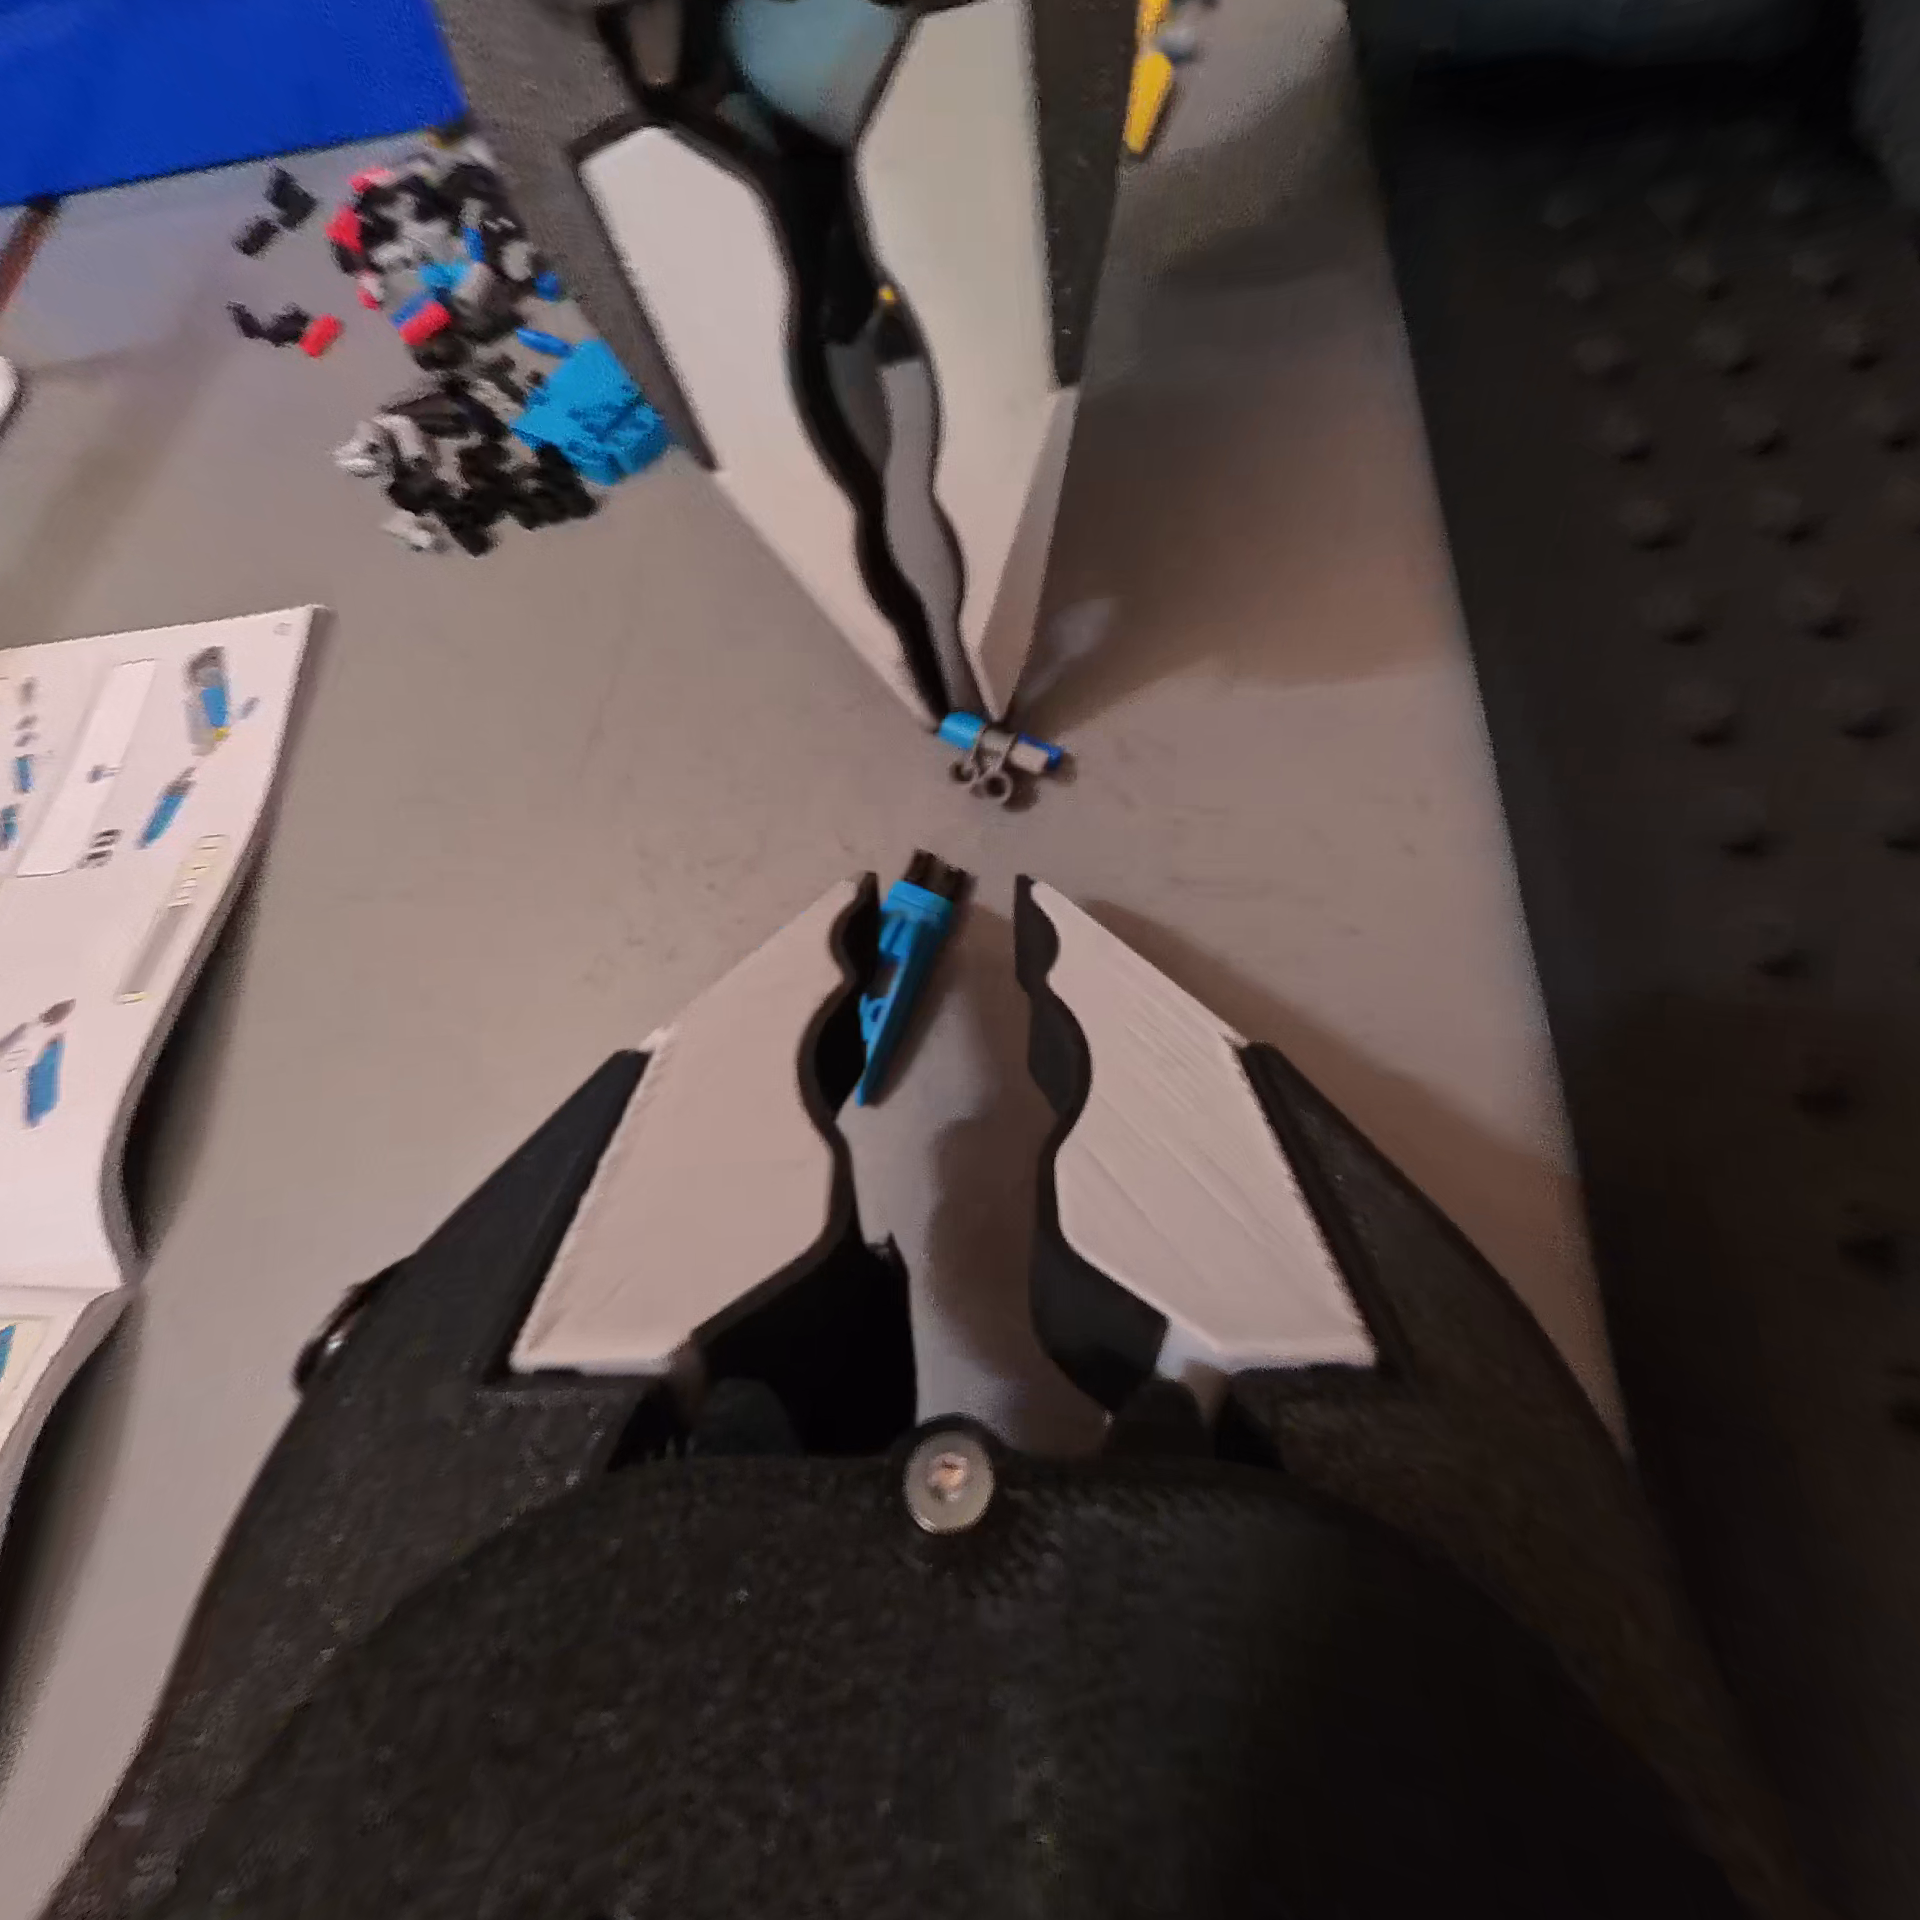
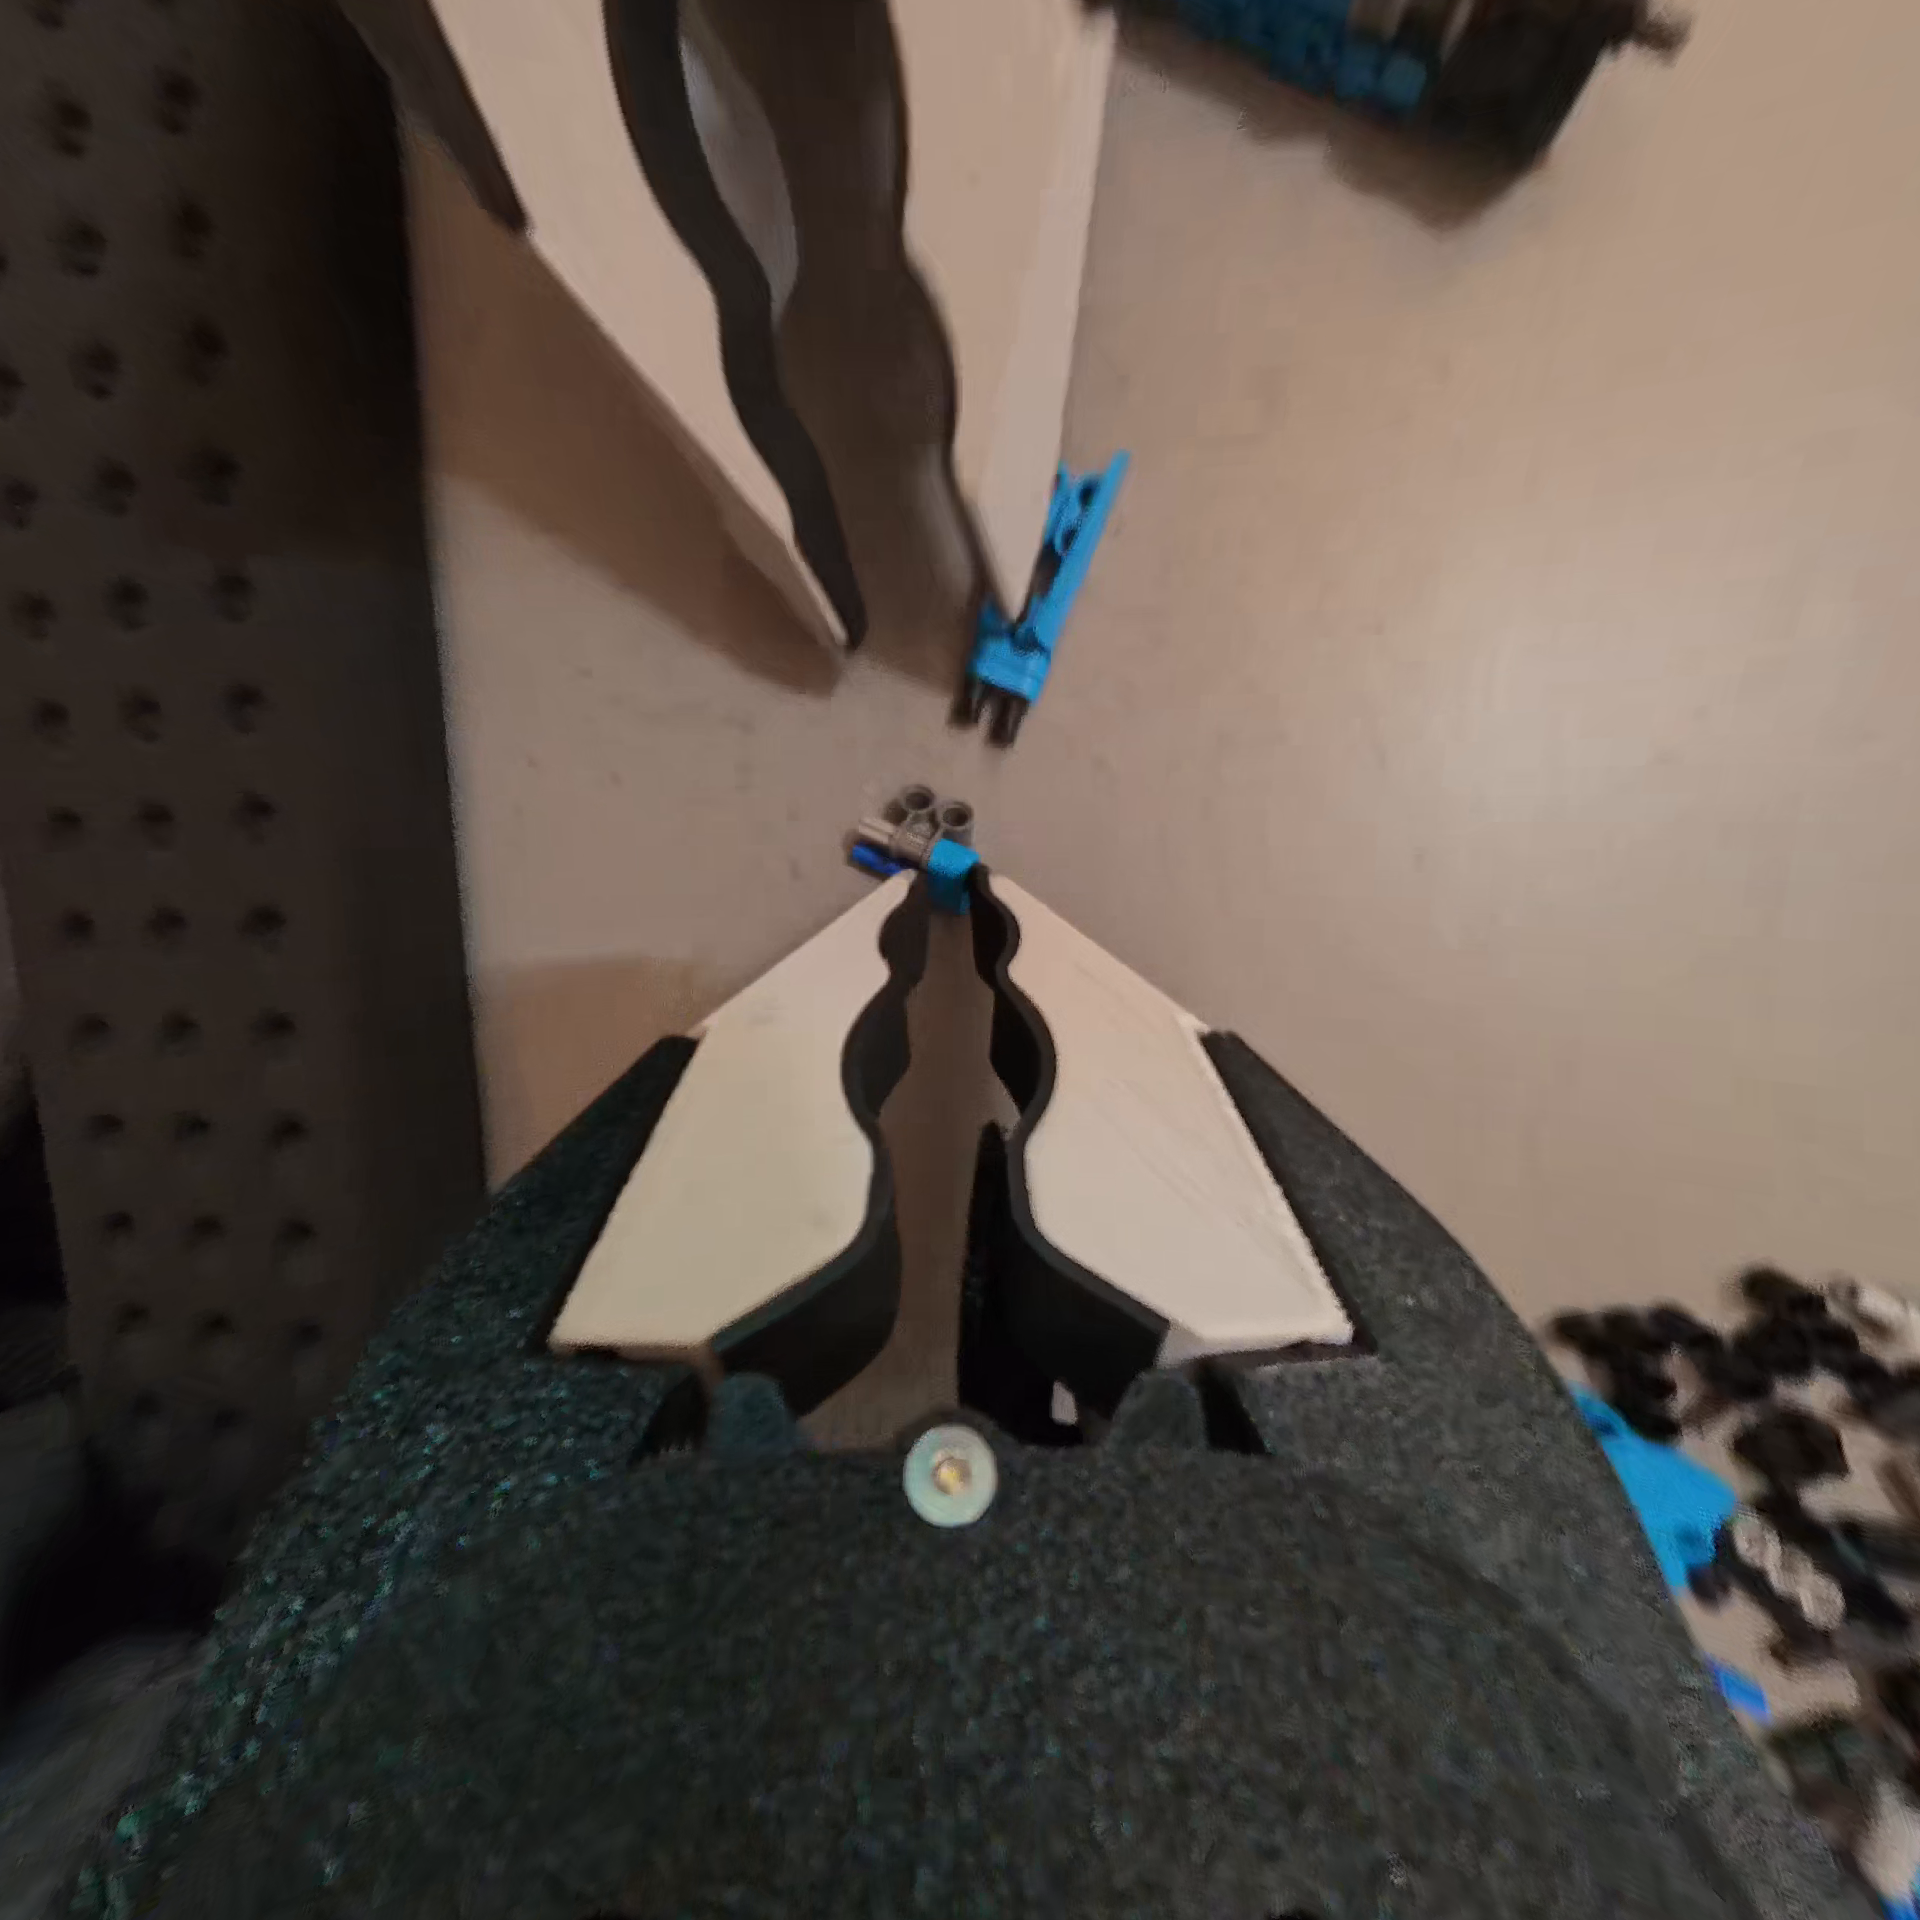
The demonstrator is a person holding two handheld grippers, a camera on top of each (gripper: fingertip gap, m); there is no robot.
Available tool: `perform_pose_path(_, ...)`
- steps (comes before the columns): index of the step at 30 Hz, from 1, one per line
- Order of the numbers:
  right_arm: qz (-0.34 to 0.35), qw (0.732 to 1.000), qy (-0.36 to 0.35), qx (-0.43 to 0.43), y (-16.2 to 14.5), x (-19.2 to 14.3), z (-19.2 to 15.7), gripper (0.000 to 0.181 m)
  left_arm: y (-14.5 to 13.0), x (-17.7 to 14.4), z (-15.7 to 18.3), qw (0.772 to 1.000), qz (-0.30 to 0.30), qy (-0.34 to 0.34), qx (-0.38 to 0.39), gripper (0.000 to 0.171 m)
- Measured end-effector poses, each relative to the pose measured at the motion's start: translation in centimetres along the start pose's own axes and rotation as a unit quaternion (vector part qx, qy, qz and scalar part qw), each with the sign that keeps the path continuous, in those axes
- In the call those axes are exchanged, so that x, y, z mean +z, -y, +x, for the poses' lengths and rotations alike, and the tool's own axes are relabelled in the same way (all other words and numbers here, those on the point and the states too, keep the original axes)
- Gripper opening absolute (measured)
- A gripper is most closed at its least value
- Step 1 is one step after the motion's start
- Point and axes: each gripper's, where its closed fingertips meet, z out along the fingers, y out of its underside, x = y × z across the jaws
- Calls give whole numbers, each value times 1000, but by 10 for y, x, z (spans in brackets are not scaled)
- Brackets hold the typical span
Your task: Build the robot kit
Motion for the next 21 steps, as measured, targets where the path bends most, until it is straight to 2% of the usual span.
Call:
perform_pose_path(2,-37,999,-3,26,-4,-10,3,8,1,-4,-7,1000,8,-2,-26,33)
perform_pose_path(4,-59,996,33,58,0,-14,-2,7,-5,-3,-9,999,-5,-11,-46,38)
perform_pose_path(6,-122,986,75,85,-9,-12,-9,8,-16,1,-8,998,-30,-12,-46,38)
perform_pose_path(8,-194,969,93,120,-20,-9,-7,7,-22,6,-7,998,-51,-5,-41,34)
perform_pose_path(10,-231,953,125,148,-15,-6,-10,6,-21,7,-2,998,-51,-14,-42,15)
perform_pose_path(13,-286,938,122,152,-12,-5,-8,6,-20,7,0,998,-47,-19,-47,14)
perform_pose_path(17,-309,932,105,156,-6,-6,8,0,-18,9,8,998,-45,-30,-24,14)
perform_pose_path(21,-327,925,113,157,-4,-4,9,0,-17,10,8,999,-45,-25,-19,15)
